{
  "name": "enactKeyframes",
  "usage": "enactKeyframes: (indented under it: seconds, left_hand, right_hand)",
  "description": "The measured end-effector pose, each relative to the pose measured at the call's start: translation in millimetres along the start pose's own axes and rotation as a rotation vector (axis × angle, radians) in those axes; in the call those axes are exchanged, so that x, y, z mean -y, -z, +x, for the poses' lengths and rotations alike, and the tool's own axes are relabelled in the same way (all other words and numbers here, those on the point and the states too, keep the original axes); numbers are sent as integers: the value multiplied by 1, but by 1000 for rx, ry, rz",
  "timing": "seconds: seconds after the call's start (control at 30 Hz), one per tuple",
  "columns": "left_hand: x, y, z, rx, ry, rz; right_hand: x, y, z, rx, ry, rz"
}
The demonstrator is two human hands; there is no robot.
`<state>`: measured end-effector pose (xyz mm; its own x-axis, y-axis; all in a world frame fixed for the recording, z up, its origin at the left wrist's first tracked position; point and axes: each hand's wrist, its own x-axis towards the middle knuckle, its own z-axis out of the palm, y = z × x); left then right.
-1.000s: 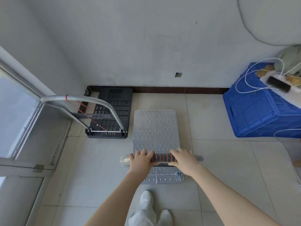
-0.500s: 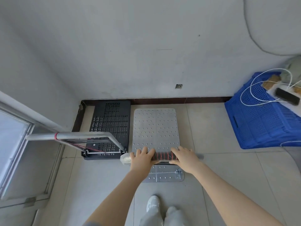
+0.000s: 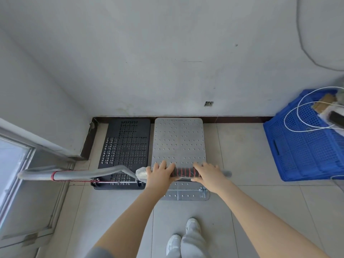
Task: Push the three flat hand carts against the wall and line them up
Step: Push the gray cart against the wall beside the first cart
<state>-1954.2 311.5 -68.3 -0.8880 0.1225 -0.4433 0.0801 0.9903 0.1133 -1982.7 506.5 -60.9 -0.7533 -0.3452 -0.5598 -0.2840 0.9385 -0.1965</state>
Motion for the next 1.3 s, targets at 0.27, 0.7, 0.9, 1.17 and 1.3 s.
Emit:
enactKeyframes:
  seconds: [0.27, 0.7, 0.9, 1.17, 1.3]
  left_hand:
    - [-7, 8, 15, 39, -4, -46]
    - [-17, 14, 19, 44, 20, -32]
    - [-18, 19, 20, 66, 23, -40]
    - [-18, 32, 12, 46, 20, -153]
    - [-22, 50, 7, 1, -24, -168]
  right_hand:
    - [-15, 14, 11, 35, 28, 17]
    - [-21, 20, 12, 5, 13, 28]
    - [-21, 20, 12, -1, 21, 34]
    - [-19, 25, 5, 2, 27, 103]
    - [-21, 45, -9, -80, 51, 127]
